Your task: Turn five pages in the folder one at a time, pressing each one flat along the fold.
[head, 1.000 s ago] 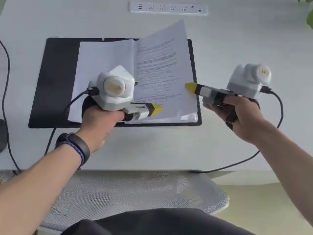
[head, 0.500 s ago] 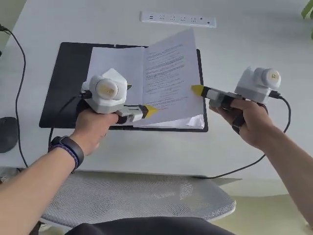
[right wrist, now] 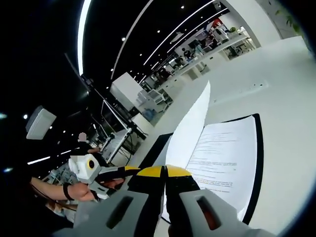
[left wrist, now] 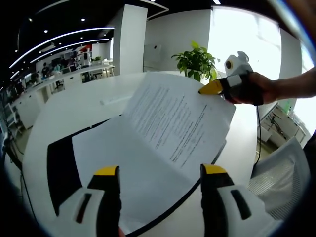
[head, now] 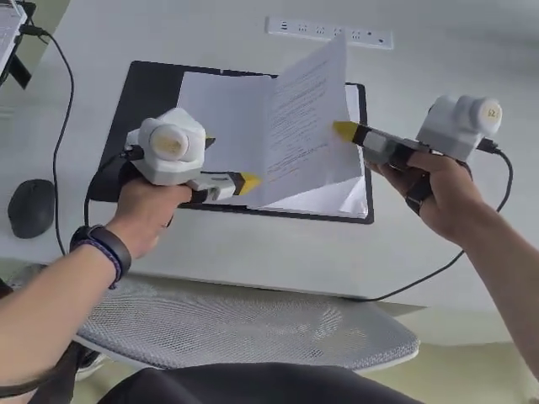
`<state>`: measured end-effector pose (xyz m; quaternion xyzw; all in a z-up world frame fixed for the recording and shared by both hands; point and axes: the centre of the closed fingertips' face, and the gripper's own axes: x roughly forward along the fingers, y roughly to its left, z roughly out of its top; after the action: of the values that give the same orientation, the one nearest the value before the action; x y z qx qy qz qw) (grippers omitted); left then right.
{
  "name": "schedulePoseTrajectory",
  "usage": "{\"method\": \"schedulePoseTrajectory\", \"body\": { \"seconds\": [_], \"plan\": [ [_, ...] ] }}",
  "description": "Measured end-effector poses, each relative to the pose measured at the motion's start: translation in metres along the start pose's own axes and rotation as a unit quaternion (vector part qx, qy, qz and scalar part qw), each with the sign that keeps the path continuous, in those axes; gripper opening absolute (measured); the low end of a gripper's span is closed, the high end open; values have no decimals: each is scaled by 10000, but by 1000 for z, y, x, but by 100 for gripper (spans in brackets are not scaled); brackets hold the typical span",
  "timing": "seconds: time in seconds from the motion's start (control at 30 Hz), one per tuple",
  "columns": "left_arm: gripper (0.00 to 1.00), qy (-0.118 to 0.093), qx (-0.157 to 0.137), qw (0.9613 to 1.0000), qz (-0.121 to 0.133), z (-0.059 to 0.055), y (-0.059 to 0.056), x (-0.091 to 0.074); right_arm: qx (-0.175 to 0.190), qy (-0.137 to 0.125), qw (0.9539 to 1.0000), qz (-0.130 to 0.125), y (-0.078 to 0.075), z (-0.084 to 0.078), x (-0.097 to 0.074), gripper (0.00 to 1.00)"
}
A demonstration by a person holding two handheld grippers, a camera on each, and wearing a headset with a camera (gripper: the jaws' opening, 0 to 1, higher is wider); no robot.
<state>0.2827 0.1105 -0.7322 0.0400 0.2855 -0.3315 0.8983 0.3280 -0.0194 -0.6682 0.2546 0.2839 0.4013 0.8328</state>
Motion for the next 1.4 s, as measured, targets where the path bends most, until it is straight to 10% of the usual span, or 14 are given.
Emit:
{"method": "schedulePoseTrajectory", "body": {
  "seconds": [0.87,1.4],
  "plan": [
    [66,-168,-437,9967,662,-29,60,-80,-397,683,9913,1054,87,-27,117,0],
    [66,-219,-420,9958,779,-25,74,-100,-301,1212,9861,1095,85,-65,166,0]
  ]
}}
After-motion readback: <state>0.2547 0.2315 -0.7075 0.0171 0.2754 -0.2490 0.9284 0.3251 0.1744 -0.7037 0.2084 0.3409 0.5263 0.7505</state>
